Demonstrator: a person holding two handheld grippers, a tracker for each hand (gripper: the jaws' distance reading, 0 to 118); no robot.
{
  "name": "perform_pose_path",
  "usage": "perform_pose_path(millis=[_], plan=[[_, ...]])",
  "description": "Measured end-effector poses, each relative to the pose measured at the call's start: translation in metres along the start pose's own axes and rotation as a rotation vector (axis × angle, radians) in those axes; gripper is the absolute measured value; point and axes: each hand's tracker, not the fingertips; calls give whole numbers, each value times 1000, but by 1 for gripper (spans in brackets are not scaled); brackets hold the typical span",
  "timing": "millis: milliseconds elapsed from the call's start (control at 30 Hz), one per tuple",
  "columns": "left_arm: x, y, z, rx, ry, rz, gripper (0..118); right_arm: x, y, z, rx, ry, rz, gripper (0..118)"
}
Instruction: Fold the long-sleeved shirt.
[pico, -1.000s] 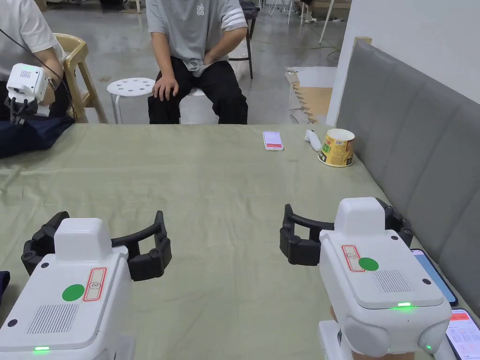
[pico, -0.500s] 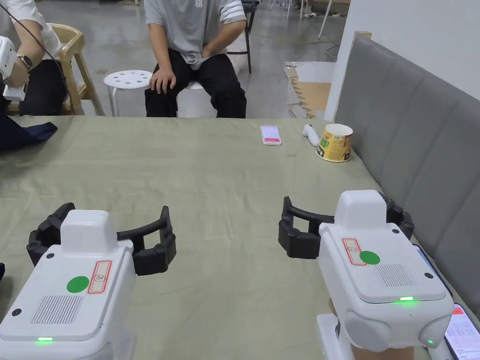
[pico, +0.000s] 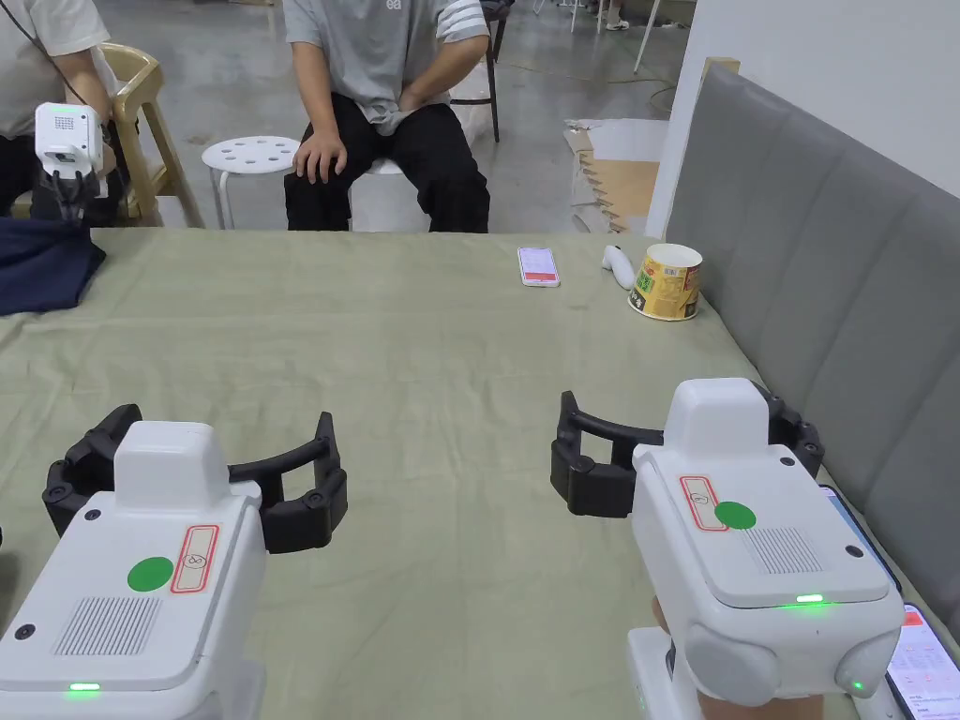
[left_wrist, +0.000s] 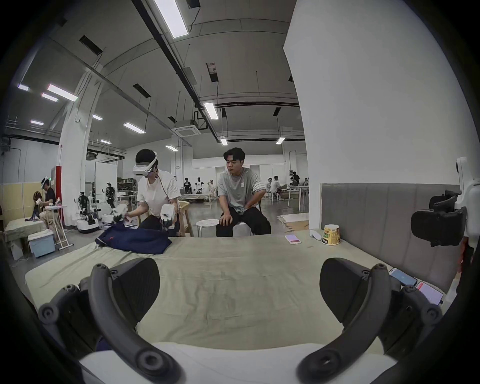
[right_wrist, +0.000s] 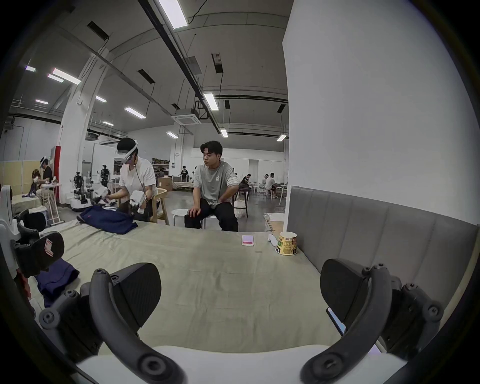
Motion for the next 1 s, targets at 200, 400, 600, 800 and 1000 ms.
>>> perform_pose_path(millis=[200,400,600,800,1000], plan=[[-1,-1,1,-4,-11,8,111,1,-1,1,-4,-3,-4,118],[-3,1,3,6,-5,24,111,0,-1,1,-4,3,-11,118],[-3,0,3,4,2,17,111,0,-1,1,-1,5,-6,118],[-3,0,4,2,-3,16,111,-1,-2,1,-7,3,-9,118],[-2,1,4,3,-21,20,111,-1,-2,1,-5,-2,-8,118]])
